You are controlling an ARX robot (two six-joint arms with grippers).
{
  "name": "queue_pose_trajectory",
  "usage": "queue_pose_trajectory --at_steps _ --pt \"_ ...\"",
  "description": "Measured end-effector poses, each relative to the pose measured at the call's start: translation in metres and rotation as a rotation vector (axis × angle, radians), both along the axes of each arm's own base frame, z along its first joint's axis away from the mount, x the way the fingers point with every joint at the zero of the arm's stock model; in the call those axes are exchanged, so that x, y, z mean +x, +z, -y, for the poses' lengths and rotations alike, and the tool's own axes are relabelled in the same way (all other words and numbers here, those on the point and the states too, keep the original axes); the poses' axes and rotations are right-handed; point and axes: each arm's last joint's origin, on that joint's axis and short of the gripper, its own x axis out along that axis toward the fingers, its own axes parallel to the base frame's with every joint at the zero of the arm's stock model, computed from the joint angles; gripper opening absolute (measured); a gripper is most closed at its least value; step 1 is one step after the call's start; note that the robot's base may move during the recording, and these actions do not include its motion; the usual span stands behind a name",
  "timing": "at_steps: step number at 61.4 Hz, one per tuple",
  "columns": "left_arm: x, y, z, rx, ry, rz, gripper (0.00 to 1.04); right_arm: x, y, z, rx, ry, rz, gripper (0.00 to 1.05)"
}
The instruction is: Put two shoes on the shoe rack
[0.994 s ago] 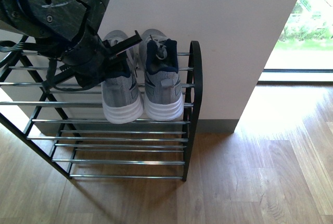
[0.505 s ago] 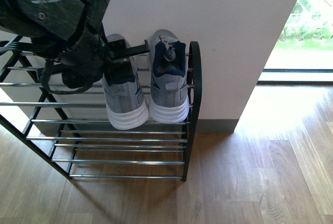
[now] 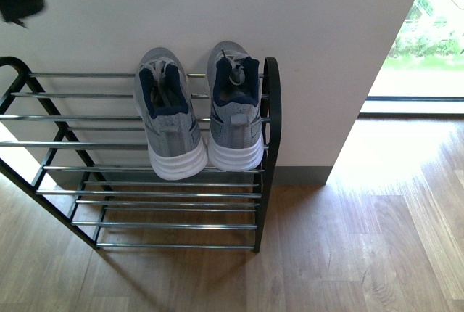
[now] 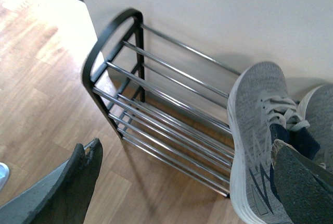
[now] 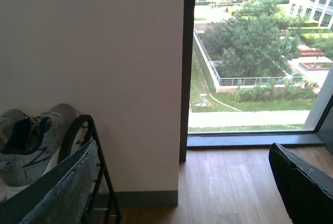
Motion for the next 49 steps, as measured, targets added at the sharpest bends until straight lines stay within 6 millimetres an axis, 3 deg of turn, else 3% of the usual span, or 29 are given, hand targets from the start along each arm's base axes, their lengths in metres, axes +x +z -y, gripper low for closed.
queue_pose_trajectory --at_steps 8,18,27,32,37,41,49 --pt "-0.046 0.039 -0.017 0.052 0.042 0.086 0.95 0.000 0.000 0.000 0.000 0.000 0.000 0.96" --pt "-0.094 0.067 -0.032 0.084 0.086 0.164 0.95 0.000 0.000 0.000 0.000 0.000 0.000 0.96" --pt "-0.108 0.075 -0.036 0.077 0.103 0.217 0.95 0.000 0.000 0.000 0.000 0.000 0.000 0.96" --pt "-0.109 0.064 -0.041 0.080 -0.160 0.407 0.80 0.000 0.000 0.000 0.000 0.000 0.000 0.96" --pt "-0.113 0.048 -0.041 0.145 -0.303 0.503 0.67 0.000 0.000 0.000 0.000 0.000 0.000 0.96" --pt "-0.116 0.039 -0.041 0.188 -0.347 0.529 0.58 0.000 0.000 0.000 0.000 0.000 0.000 0.96" --pt "-0.124 0.011 -0.054 0.257 -0.348 0.517 0.28 0.000 0.000 0.000 0.000 0.000 0.000 0.96"
